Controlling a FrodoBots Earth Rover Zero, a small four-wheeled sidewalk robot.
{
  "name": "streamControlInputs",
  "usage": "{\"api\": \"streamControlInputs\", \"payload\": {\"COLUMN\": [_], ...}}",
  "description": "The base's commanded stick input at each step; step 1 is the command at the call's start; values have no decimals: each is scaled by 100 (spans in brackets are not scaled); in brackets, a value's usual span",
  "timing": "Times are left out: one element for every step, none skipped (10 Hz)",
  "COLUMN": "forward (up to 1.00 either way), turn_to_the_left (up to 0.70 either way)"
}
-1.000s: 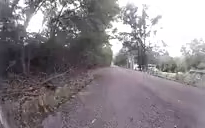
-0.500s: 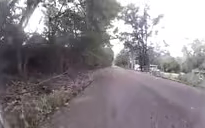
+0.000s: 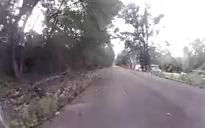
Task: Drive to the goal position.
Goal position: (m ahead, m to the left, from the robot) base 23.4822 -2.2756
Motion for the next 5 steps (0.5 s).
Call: {"api": "streamControlInputs", "payload": {"forward": [70,70,70,70,70], "turn_to_the_left": [0,0,0,0,0]}}
